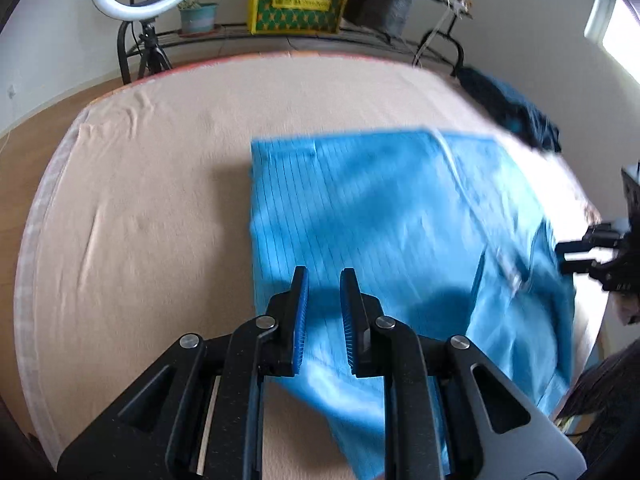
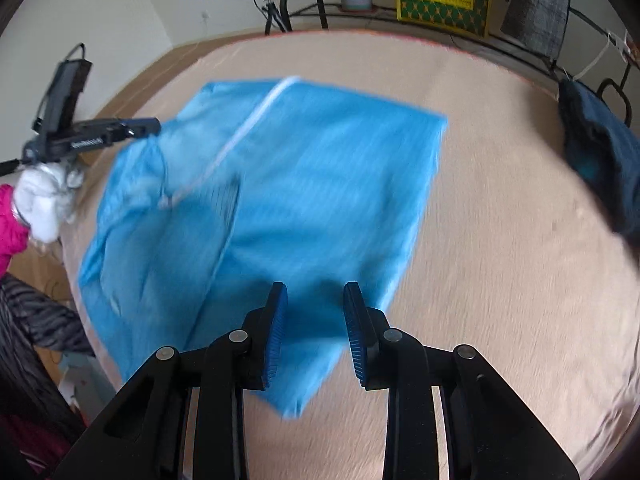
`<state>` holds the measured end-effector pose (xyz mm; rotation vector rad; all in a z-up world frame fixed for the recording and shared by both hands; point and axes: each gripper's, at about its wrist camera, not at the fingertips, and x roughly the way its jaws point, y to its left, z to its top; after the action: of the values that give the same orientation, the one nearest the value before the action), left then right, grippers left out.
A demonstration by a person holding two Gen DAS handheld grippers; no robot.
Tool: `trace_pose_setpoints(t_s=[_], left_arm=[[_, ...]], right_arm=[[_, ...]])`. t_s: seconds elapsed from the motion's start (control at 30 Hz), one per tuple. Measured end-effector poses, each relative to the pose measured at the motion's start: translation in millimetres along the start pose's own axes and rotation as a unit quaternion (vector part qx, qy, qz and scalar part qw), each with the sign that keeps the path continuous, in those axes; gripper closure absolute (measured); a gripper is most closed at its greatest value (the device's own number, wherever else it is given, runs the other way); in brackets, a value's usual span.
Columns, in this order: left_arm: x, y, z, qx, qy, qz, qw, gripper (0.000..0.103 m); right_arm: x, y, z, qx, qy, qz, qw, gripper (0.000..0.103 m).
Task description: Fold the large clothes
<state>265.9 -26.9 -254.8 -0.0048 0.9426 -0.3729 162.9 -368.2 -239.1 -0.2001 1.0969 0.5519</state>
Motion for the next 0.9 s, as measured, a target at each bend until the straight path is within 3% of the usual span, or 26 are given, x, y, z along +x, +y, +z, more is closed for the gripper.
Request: trace_pose_setpoints(t_s=[0.13, 0.23, 0.3, 0.43, 0.47, 0.5, 0.53, 0.6, 0.67, 0.73, 0.8, 0.9], left_arm=[[7.6, 6.9, -20.0, -0.02, 0.03, 0.0, 0.9994, 0.087], [1.9, 6.7, -30.8, -0.006, 0.03, 0.014, 0.9994, 0.087], [-6.7, 11.4, -38.0, -0.026, 0.033, 0.009, 0.9991, 0.087], [-27.8, 29.1, -48.0, -0.084, 0.026, -0.02, 0.996, 0.086], [-33.2, 34.7, -49.0, -0.102, 0.021, -0.034, 0.994, 0.076], [-39.6, 43.2, -50.1, -0.128, 0.013, -0.053, 0.9902, 0.057], [-43.0, 49.7, -50.2, -0.151, 0.005, -0.071, 0.986, 0.05], [-47.0, 65.9, -46.2, -0.205, -0.012, -0.113, 0.9721, 0.046], [-44.5, 80.3, -45.2, -0.252, -0.014, -0.153, 0.9555, 0.046], [-35.2, 92.6, -42.9, -0.294, -0.007, -0.186, 0.9376, 0.045], [-22.5, 101.6, -44.3, -0.32, 0.009, -0.201, 0.9258, 0.045], [-5.4, 105.5, -46.5, -0.338, 0.035, -0.221, 0.9143, 0.045]], right_arm=[[4.8, -1.0, -18.0, 0.028, 0.01, 0.005, 1.0, 0.075], [4.3, -1.8, -29.0, 0.039, 0.015, 0.011, 0.999, 0.076], [-1.3, -3.8, -34.2, 0.046, 0.018, 0.021, 0.999, 0.076], [-33.0, -4.0, -45.9, 0.063, -0.022, 0.029, 0.997, 0.075], [-40.4, -6.4, -48.0, 0.07, -0.036, 0.031, 0.996, 0.075], [-48.3, -9.7, -50.0, 0.081, -0.055, 0.031, 0.995, 0.069], [-55.3, -14.2, -51.6, 0.093, -0.078, 0.025, 0.992, 0.063], [-63.4, -21.9, -48.9, 0.111, -0.12, 0.021, 0.986, 0.035], [-62.7, -30.5, -45.1, 0.129, -0.142, 0.035, 0.981, 0.033], [-53.5, -39.3, -40.1, 0.152, -0.131, 0.049, 0.978, 0.033], [-44.9, -52.5, -42.0, 0.179, -0.113, 0.063, 0.975, 0.033], [-26.4, -72.5, -39.7, 0.243, -0.09, 0.115, 0.959, 0.033]])
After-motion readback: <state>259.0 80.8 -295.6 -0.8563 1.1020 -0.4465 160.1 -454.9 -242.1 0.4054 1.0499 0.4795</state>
